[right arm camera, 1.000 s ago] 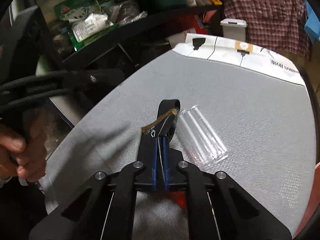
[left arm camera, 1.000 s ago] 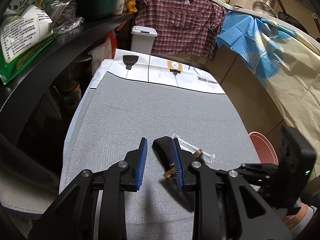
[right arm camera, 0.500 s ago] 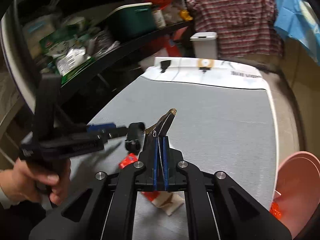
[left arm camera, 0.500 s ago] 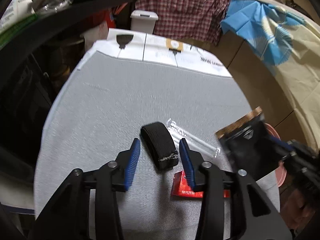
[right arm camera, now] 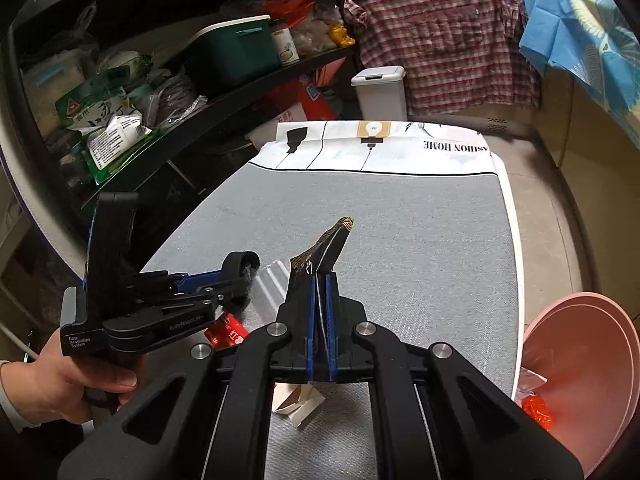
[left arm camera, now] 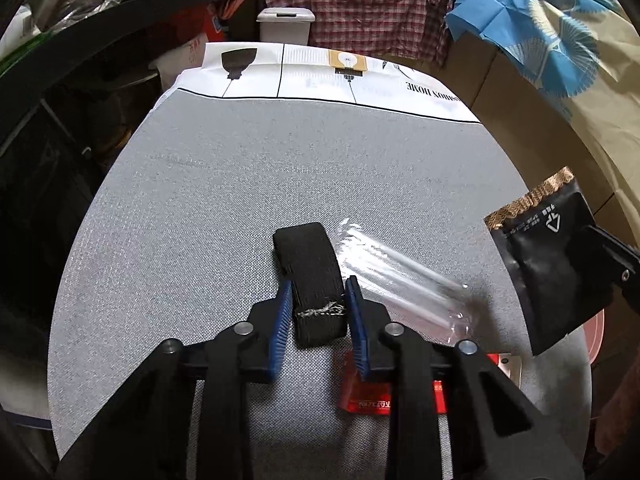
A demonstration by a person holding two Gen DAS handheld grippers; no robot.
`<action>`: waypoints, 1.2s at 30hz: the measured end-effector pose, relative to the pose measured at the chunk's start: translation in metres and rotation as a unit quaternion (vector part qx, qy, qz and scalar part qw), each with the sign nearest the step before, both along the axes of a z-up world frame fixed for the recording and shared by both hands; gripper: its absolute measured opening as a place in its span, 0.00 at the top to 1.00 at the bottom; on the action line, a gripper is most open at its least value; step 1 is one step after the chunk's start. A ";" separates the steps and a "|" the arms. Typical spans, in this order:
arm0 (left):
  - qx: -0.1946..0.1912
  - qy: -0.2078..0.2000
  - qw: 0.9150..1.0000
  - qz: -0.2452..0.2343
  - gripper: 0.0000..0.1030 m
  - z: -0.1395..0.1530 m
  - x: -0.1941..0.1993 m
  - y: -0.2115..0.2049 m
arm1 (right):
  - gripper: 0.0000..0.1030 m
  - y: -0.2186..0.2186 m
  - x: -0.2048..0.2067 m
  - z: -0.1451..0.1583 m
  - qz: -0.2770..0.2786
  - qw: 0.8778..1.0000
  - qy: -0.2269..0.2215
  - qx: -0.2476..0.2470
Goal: Collect trash
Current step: 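Carry the black pouch and black strap over the pink bucket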
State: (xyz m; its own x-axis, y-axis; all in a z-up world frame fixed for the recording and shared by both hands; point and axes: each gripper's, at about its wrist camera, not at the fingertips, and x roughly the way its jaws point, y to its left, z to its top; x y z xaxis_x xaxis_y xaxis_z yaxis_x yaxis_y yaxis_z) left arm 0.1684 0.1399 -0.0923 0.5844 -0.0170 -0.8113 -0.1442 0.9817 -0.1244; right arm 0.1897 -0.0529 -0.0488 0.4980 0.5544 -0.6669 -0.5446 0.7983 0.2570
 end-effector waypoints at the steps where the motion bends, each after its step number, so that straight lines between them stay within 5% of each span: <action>1: 0.003 -0.002 1.000 0.000 0.76 0.001 -0.001 0.001 | 0.95 0.000 0.000 0.001 -0.001 1.000 -0.001 0.000; 18: 0.003 -0.062 0.998 -0.005 0.77 0.049 -0.029 -0.003 | 0.95 -0.021 -0.021 0.033 -0.039 0.998 -0.051 -0.005; 36: -0.009 -0.111 0.993 -0.043 0.77 0.095 -0.055 -0.042 | 0.95 -0.073 -0.043 0.106 -0.081 0.993 -0.091 -0.009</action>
State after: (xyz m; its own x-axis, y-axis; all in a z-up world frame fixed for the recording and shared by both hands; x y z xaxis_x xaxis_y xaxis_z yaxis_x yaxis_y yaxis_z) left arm 0.1131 0.0975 0.0027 0.7441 -0.0870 -0.6624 -0.0278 0.9866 -0.1608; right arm 0.1471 -0.1262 0.0567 0.6925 0.4465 -0.5666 -0.4454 0.8825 0.1510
